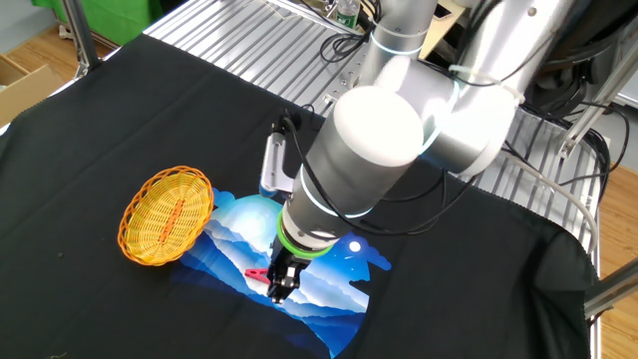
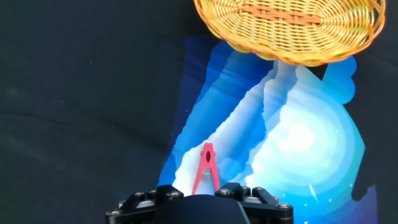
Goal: Use a clamp
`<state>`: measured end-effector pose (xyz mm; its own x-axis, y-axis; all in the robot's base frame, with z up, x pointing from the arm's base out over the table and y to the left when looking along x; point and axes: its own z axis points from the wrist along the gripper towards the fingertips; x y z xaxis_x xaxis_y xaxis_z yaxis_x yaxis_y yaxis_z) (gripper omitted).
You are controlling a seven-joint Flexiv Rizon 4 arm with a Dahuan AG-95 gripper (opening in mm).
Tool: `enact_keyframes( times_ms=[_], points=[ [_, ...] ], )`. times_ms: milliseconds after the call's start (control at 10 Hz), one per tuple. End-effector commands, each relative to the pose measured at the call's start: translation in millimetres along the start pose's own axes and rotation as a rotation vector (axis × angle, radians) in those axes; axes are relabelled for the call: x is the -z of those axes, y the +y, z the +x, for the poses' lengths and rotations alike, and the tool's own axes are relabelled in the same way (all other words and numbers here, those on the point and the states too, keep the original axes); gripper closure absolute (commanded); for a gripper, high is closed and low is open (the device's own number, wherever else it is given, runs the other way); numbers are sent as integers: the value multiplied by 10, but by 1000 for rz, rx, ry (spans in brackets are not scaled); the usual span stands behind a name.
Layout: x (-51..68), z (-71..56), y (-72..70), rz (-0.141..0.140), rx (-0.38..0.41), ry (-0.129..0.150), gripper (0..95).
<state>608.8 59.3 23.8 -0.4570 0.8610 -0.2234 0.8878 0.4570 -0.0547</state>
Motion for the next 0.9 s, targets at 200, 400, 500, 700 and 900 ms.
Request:
enact_keyframes(
  times_ms=[200, 400, 500, 700, 900],
  points=[
    [-43, -16, 15, -8, 3, -20, 380],
    [-65, -25, 17, -10, 3, -24, 380],
    [-73, -29, 18, -10, 4, -24, 380],
    [-101, -25, 18, -16, 3, -28, 380],
    [-141, -27, 16, -21, 5, -35, 380]
  ],
)
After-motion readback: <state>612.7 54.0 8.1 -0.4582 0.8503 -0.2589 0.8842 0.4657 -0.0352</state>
